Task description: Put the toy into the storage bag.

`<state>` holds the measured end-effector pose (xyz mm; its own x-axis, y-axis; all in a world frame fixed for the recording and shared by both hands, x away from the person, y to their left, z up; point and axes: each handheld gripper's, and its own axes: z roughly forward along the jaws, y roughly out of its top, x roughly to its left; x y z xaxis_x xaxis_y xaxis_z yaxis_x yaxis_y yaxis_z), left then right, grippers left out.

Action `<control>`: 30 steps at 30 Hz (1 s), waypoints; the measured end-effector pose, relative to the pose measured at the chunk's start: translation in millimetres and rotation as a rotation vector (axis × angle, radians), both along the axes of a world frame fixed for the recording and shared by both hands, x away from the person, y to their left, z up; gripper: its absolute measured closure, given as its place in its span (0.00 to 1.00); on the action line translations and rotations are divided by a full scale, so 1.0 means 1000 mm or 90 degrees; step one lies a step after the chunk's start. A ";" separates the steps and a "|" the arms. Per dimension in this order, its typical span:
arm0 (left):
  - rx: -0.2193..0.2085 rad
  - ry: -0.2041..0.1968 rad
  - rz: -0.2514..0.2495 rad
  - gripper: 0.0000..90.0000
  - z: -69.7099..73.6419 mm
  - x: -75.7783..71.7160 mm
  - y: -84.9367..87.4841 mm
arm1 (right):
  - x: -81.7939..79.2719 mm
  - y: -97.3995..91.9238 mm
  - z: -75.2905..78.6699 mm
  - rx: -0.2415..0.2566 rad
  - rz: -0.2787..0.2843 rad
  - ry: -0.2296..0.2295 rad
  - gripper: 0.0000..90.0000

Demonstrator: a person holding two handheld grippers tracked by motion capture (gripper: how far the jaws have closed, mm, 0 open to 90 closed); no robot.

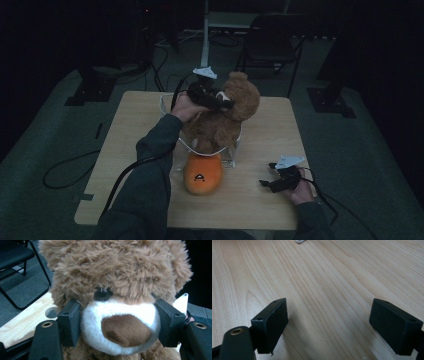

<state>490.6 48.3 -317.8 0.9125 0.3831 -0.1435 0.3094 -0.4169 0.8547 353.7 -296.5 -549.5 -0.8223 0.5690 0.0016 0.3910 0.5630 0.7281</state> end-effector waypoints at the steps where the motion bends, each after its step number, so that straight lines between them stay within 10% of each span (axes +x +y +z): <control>1: 0.001 0.000 0.000 0.36 0.000 0.000 0.000 | 0.000 0.000 0.000 0.000 0.000 0.000 0.16; 30: -0.065 -0.043 0.032 0.16 0.002 -0.002 -0.006 | 0.000 0.000 0.000 0.000 0.000 0.000 0.16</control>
<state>488.8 42.0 -315.9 0.9015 0.4151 -0.1227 0.2676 -0.3116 0.9117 353.7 -296.6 -549.5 -0.8222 0.5691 0.0019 0.3913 0.5629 0.7281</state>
